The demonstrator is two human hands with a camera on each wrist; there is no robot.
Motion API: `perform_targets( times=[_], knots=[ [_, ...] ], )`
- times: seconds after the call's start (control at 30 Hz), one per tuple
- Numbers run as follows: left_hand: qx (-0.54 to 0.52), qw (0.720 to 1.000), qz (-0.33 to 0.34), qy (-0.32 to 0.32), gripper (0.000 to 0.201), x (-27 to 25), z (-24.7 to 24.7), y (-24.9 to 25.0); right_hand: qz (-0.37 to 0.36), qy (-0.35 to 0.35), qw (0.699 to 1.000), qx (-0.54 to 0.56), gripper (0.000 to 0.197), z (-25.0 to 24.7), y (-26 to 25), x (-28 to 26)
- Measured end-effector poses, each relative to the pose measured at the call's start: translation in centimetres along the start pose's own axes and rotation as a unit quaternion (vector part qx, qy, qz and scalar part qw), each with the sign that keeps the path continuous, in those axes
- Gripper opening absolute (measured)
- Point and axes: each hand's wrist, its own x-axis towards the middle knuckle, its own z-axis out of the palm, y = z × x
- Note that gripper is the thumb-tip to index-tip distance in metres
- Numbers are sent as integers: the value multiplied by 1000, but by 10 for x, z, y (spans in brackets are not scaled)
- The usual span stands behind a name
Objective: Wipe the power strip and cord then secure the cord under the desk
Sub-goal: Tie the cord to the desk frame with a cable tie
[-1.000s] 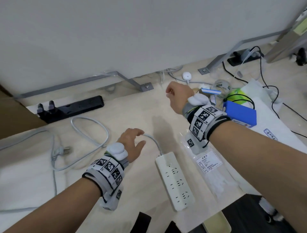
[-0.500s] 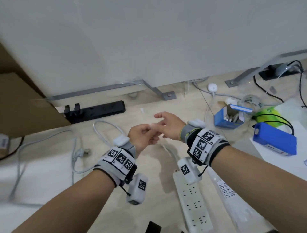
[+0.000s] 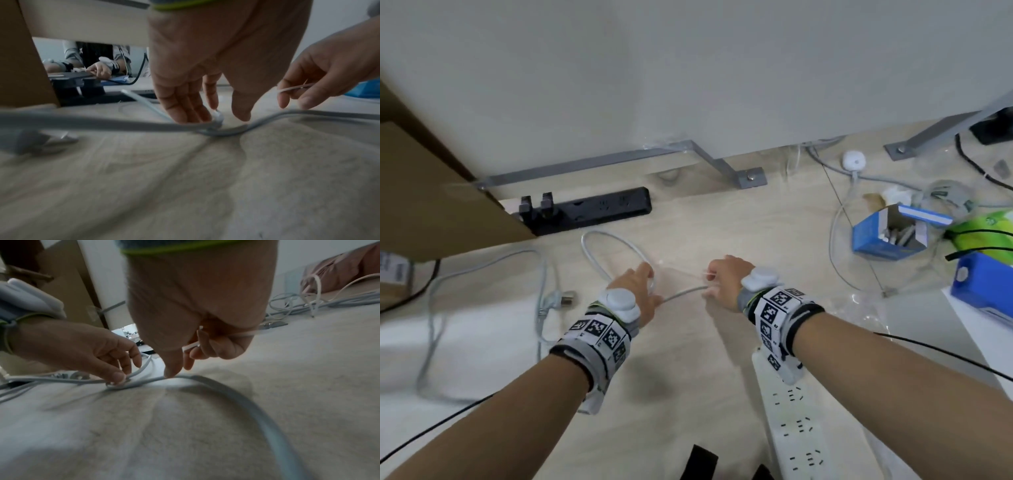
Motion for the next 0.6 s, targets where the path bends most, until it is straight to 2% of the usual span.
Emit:
perform_targets(
  times=[0.1, 0.17, 0.23, 0.33, 0.37, 0.43, 0.53, 0.6],
  knots=[
    [-55, 998, -18, -3, 40, 2, 8, 0, -3, 13, 1000, 6, 13, 8, 1, 6],
    [-133, 990, 0, 49, 34, -1, 10, 1, 22, 30, 999, 4, 9, 11, 3, 7],
    [-254, 959, 29, 121, 23, -5, 4, 5, 76, 52, 996, 20, 14, 11, 7, 5],
    [-393, 892, 35, 220, 10, -8, -20, 10, 156, 66, 985, 44, 25, 0, 18, 2],
    [-397, 879, 36, 262, 19, -8, -29, 8, 188, 72, 978, 51, 28, -5, 24, 0],
    [-362, 872, 28, 327, 31, -12, -44, 3, 252, 100, 961, 57, 31, -14, 39, -7],
    [-331, 874, -44, 352, 36, -7, -44, -17, 309, 148, 933, 107, 37, -20, 65, -14],
    [-344, 864, -72, 361, 36, -1, -37, -31, 367, 175, 903, 136, 40, -28, 80, -21]
  ],
)
